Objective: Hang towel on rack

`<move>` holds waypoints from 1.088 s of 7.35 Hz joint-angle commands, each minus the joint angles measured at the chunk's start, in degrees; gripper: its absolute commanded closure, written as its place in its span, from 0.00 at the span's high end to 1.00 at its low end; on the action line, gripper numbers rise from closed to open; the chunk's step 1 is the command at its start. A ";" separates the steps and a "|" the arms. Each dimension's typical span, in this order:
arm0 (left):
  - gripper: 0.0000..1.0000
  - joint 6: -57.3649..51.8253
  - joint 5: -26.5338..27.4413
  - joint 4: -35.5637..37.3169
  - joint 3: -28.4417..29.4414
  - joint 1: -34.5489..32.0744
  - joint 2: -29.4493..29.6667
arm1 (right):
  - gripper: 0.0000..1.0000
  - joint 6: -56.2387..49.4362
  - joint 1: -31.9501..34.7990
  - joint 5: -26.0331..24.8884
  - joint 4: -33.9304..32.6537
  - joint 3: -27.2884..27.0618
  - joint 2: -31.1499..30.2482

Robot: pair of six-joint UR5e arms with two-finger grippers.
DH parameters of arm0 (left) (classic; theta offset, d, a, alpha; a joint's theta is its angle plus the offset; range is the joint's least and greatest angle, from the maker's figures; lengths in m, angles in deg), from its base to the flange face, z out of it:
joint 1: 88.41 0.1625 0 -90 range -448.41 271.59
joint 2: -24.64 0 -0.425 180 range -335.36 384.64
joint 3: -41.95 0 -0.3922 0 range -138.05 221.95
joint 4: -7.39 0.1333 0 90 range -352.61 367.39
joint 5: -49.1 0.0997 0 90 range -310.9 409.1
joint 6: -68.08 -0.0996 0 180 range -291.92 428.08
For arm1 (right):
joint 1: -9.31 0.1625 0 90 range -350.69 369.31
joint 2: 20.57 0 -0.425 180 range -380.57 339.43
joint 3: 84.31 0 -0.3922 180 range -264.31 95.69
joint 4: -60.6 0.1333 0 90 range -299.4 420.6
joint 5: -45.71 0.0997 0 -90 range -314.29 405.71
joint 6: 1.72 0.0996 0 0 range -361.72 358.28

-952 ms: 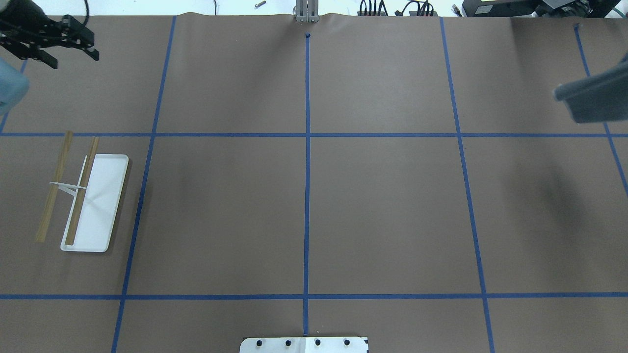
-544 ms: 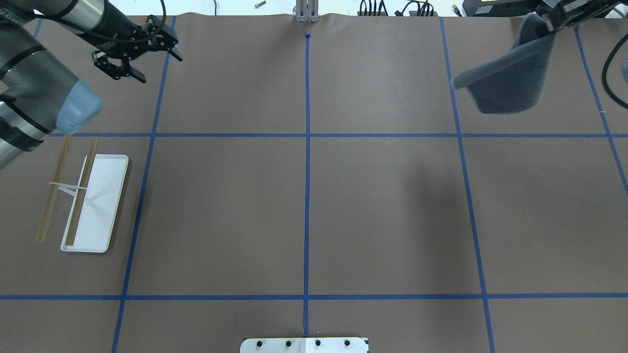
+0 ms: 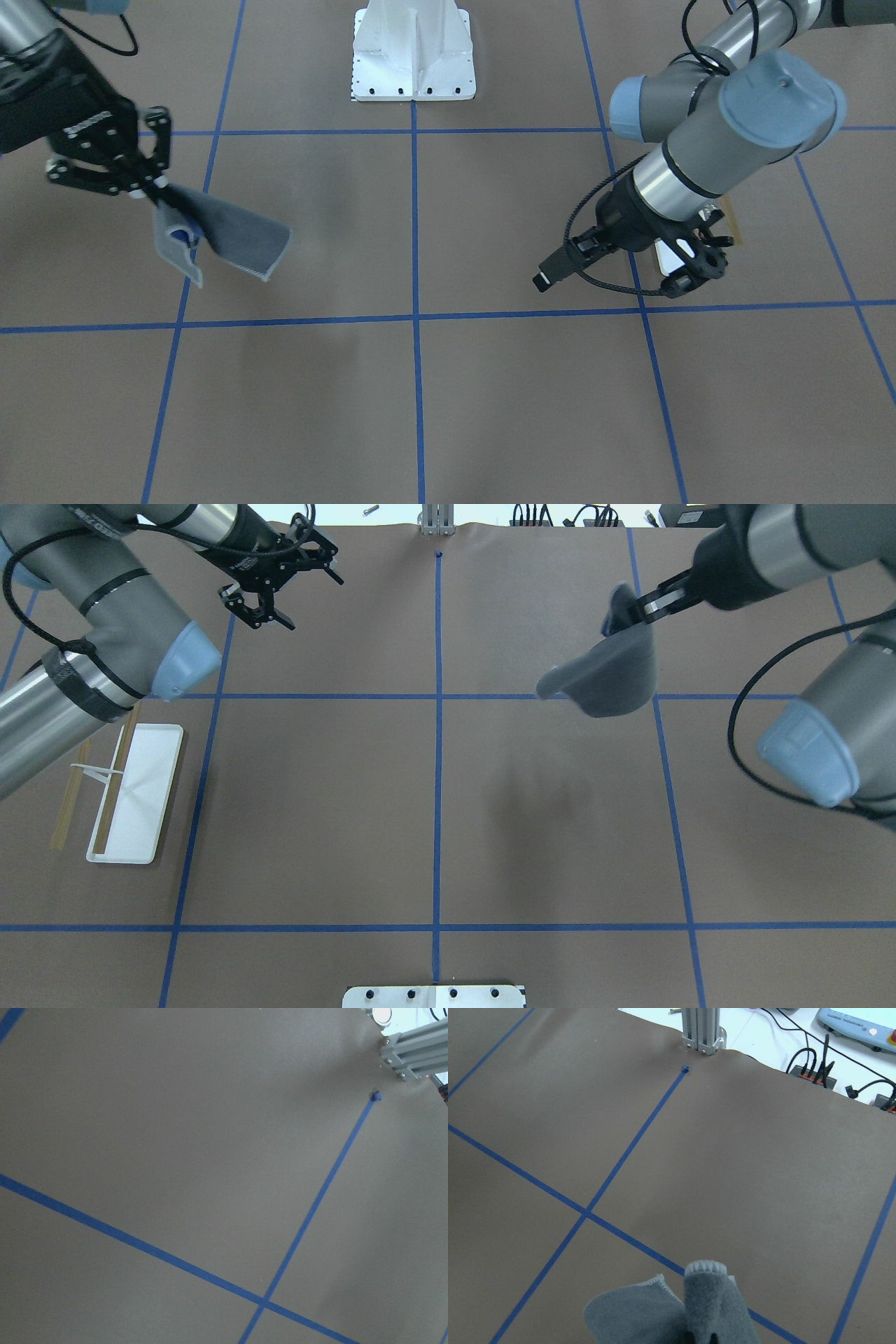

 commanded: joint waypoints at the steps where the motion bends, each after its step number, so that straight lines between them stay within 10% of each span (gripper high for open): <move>1: 0.98 6.15 2.73 -1.82 -0.05 3.56 2.10 | 0.00 4.71 -5.83 -6.15 0.27 -0.95 2.54; 8: 0.92 18.38 9.33 -7.09 0.65 9.46 8.87 | 0.00 4.63 -13.74 -22.93 -0.25 -4.02 4.22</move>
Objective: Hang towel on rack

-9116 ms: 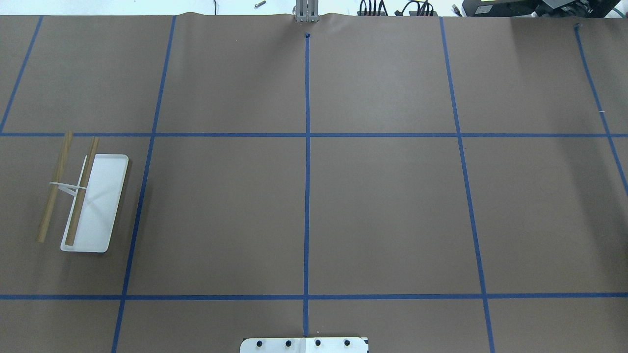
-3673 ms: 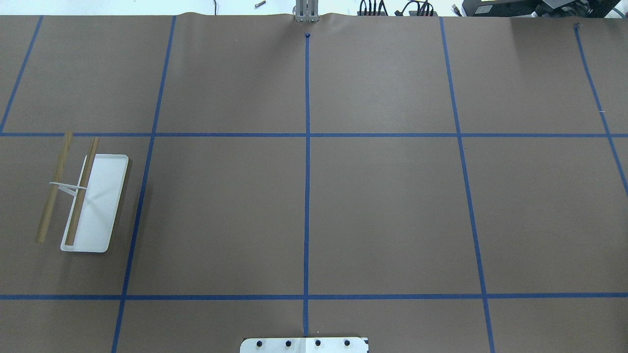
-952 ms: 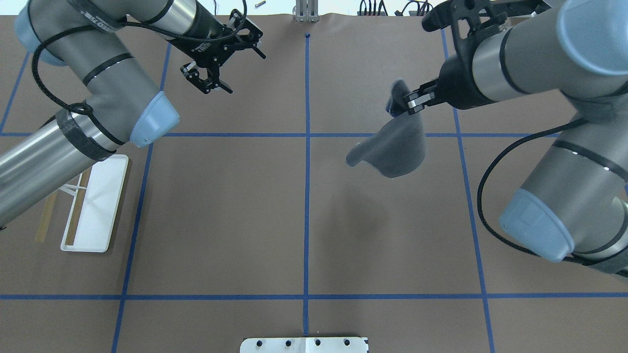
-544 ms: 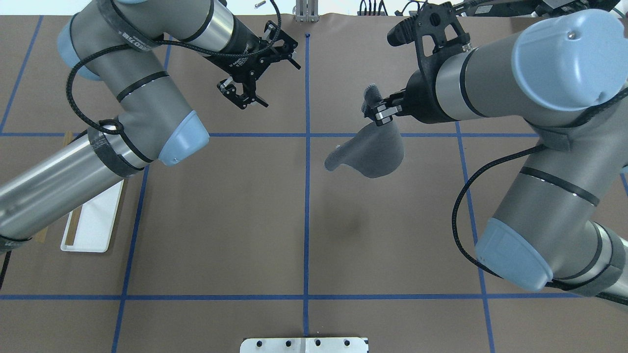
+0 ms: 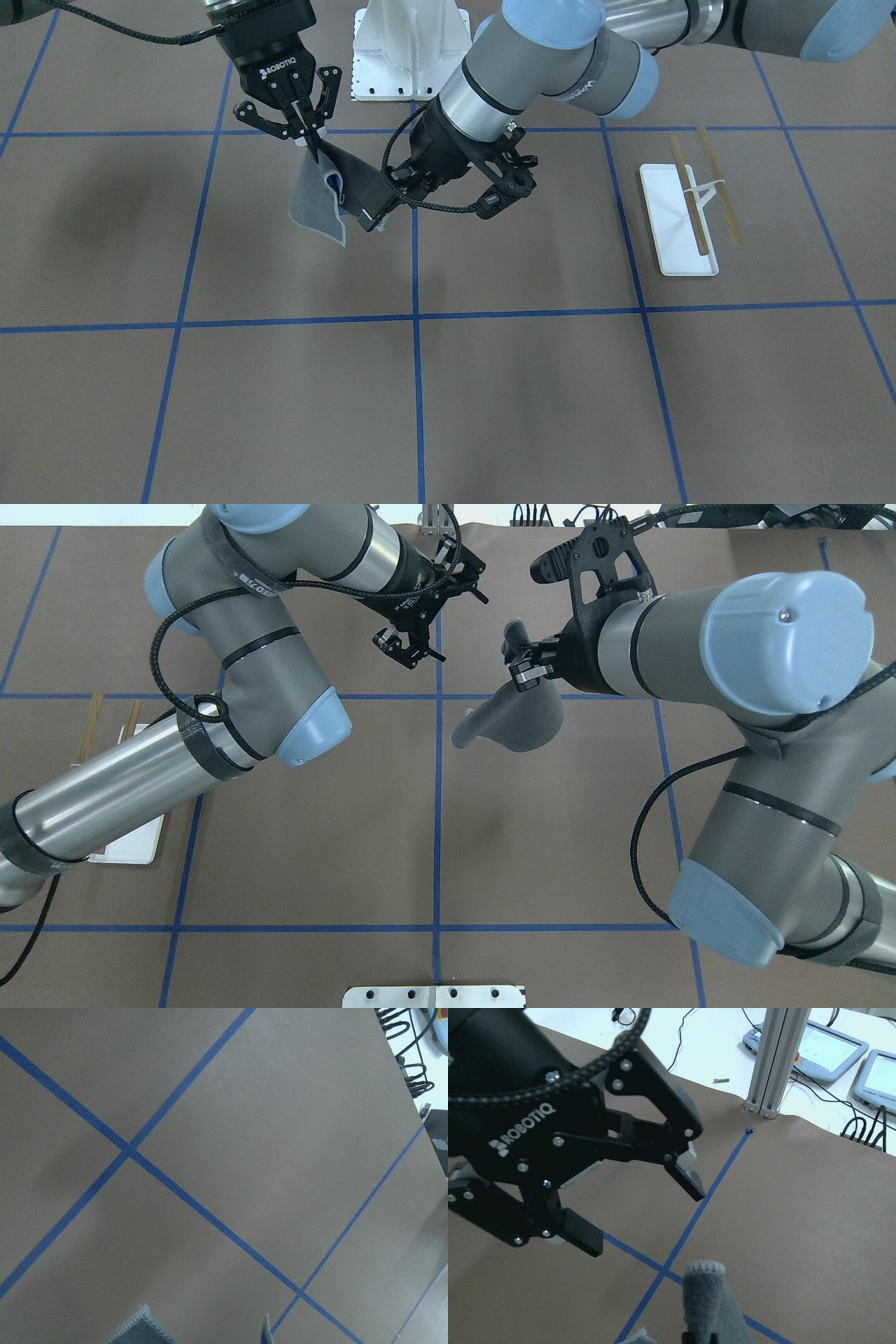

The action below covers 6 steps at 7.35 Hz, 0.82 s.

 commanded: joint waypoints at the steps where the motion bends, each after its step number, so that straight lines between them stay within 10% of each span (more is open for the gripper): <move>1: 0.92 0.78 0.44 -4.99 2.15 0.17 0.41 | 0.00 0.16 -1.94 -3.66 -0.07 -1.80 -0.09; 6: 0.89 2.98 1.58 -5.02 2.61 2.72 2.61 | 0.00 0.16 -2.30 -4.98 0.02 -1.72 0.08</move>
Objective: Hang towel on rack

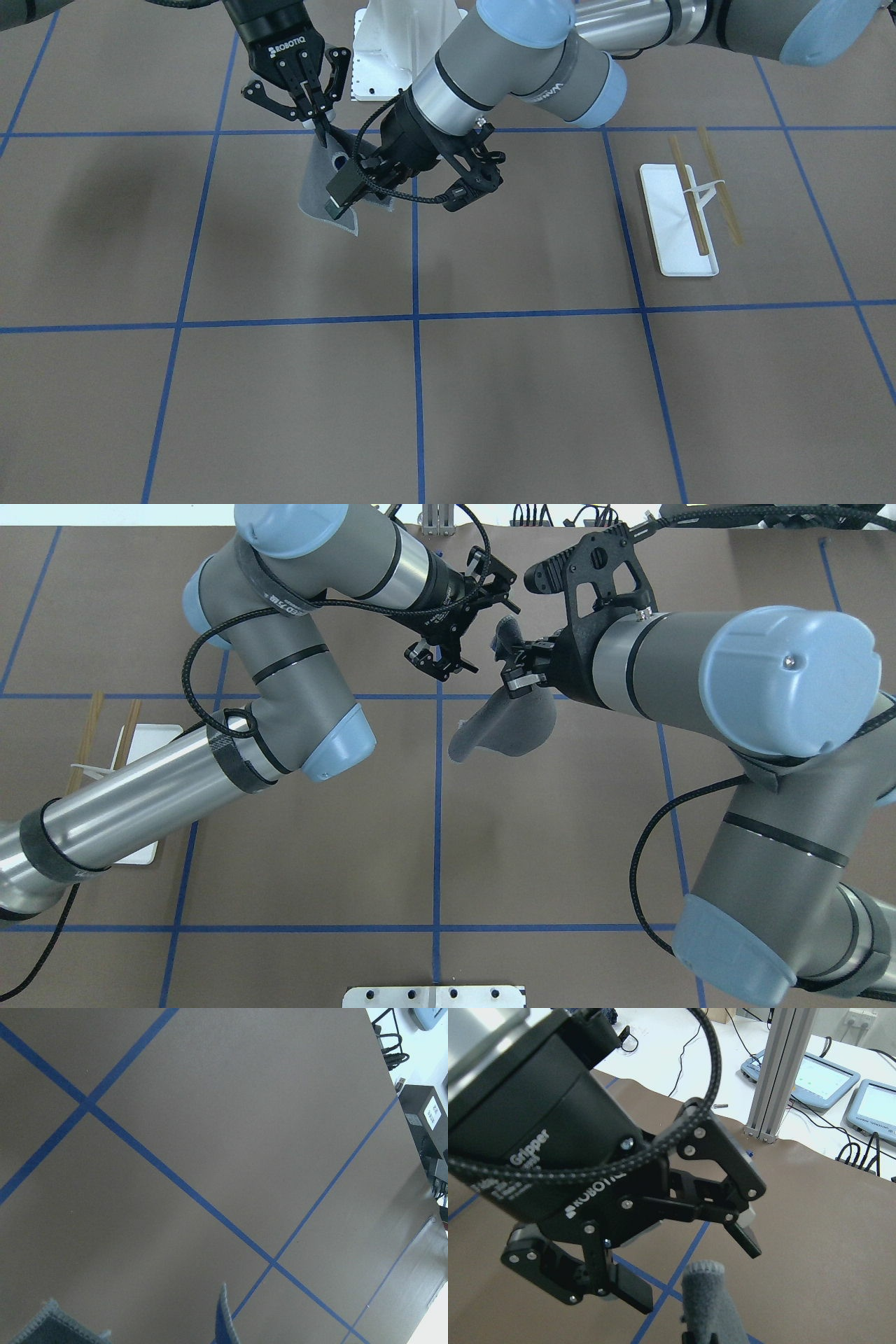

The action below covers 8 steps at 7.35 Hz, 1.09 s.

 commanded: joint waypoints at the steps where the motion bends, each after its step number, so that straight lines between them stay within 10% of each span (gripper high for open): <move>1: 0.72 0.17 0.89 0.14 0.12 0.75 0.66 | 0.00 0.00 -0.24 -0.31 0.01 0.06 0.01; 4: 0.04 0.17 0.90 0.14 0.03 0.76 0.93 | 0.00 0.00 -0.24 -0.22 0.01 0.06 -0.17; 7: 0.00 0.08 0.90 0.05 0.56 0.76 0.84 | 0.00 0.00 -0.50 -0.22 0.01 -1.26 -0.87; 8: 0.00 0.25 0.90 0.31 0.56 0.76 0.84 | 0.24 0.09 -0.85 -0.13 -0.16 -1.70 -1.05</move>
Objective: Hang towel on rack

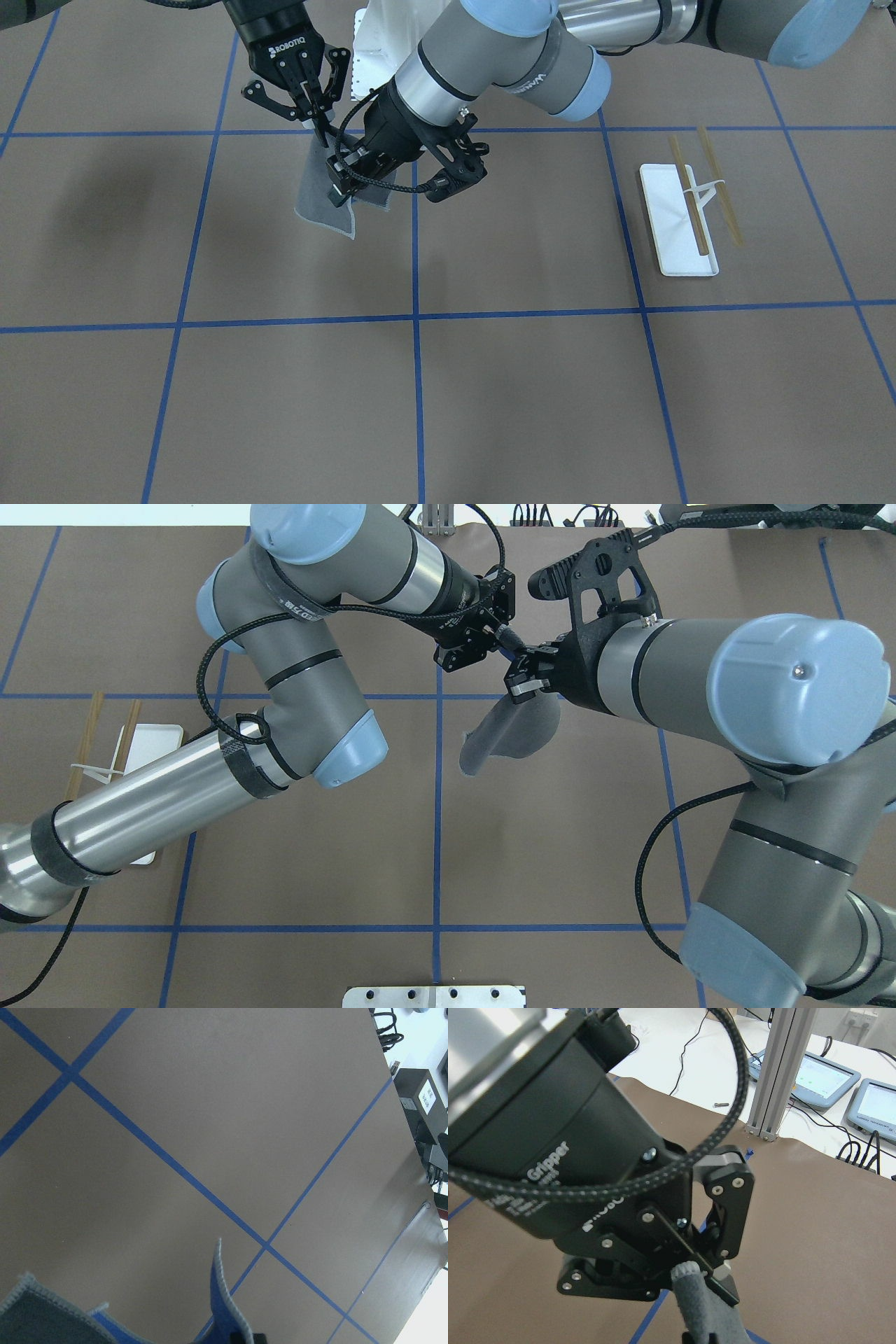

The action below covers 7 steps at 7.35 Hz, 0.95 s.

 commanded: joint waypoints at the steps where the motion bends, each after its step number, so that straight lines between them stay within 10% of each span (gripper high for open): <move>1: 0.00 0.22 0.00 0.37 0.15 -0.09 -0.02 | 0.99 -0.02 -0.77 -0.91 0.39 -2.37 -2.37; 5: 0.00 0.49 -0.17 0.38 -0.28 -1.49 -2.37 | 1.00 -0.81 0.36 2.06 -0.92 -12.22 -15.36; 7: 0.00 -0.04 -0.79 0.90 -7.96 -4.48 -11.55 | 1.00 -1.94 10.67 10.09 -11.92 -13.20 -18.56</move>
